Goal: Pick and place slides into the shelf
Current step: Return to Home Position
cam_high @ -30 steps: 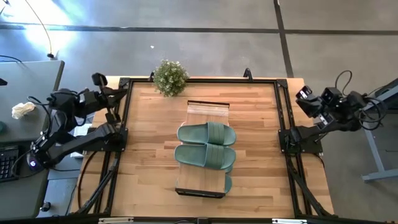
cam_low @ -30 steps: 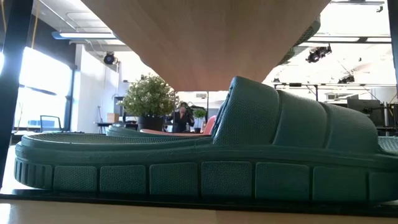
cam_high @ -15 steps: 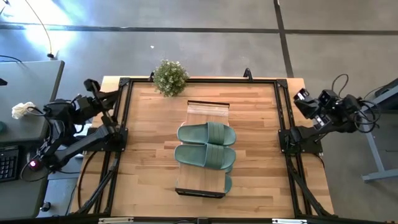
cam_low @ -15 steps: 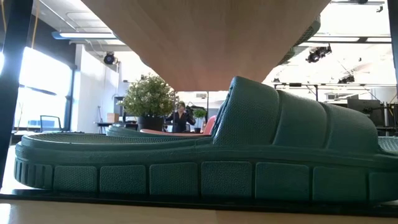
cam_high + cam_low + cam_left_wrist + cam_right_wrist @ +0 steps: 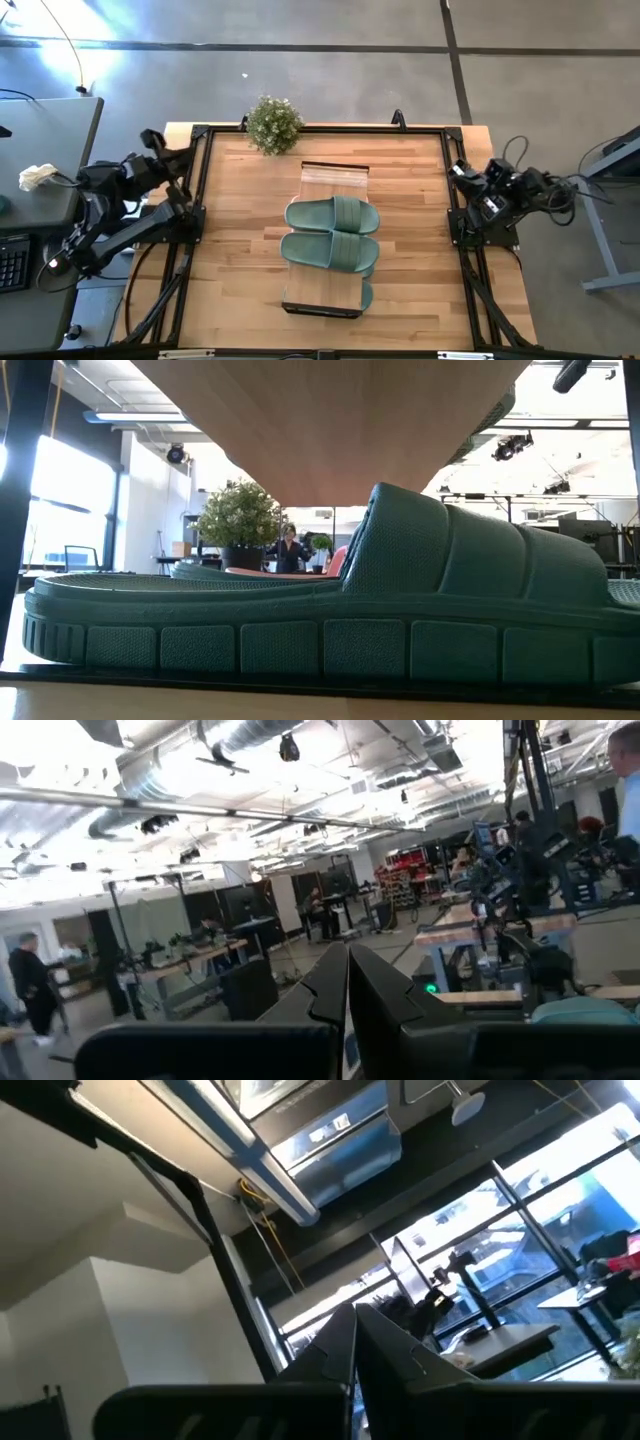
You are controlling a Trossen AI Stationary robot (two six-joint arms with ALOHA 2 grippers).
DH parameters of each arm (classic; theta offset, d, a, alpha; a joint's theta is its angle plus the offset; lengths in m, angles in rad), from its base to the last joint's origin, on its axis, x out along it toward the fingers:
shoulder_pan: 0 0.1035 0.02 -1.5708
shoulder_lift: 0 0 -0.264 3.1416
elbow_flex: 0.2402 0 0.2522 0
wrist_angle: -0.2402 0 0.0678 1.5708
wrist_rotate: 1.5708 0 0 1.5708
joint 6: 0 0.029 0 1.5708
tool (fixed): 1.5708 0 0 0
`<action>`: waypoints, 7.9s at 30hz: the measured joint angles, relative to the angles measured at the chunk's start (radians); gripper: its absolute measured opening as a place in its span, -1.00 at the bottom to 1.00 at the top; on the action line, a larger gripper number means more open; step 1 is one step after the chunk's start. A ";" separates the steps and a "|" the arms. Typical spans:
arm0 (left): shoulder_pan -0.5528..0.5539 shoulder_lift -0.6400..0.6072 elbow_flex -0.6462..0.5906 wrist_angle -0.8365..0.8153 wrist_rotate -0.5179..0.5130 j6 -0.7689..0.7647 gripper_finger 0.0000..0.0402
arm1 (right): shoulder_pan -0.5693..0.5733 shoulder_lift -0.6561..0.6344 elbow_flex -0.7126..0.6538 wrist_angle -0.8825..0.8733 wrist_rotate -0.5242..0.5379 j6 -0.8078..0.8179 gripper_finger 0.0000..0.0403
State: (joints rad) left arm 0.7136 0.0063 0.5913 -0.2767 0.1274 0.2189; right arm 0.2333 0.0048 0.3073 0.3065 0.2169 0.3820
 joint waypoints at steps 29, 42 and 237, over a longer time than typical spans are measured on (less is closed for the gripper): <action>0.000 0.001 -0.465 0.334 0.071 -0.225 -0.97 | 0.000 0.001 -0.298 0.212 0.019 0.194 -1.00; 0.000 0.001 -0.574 0.333 0.017 -0.133 -0.97 | 0.000 0.001 -0.298 -0.042 0.053 -0.075 -1.00; -0.001 0.005 -0.574 0.293 0.017 -0.011 -0.97 | 0.000 0.007 -0.295 -0.244 0.233 -0.382 -1.00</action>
State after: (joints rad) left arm 0.7128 0.0109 0.0174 0.0161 0.1448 0.2078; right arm 0.2334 0.0120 0.0124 0.0624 0.4503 -0.0001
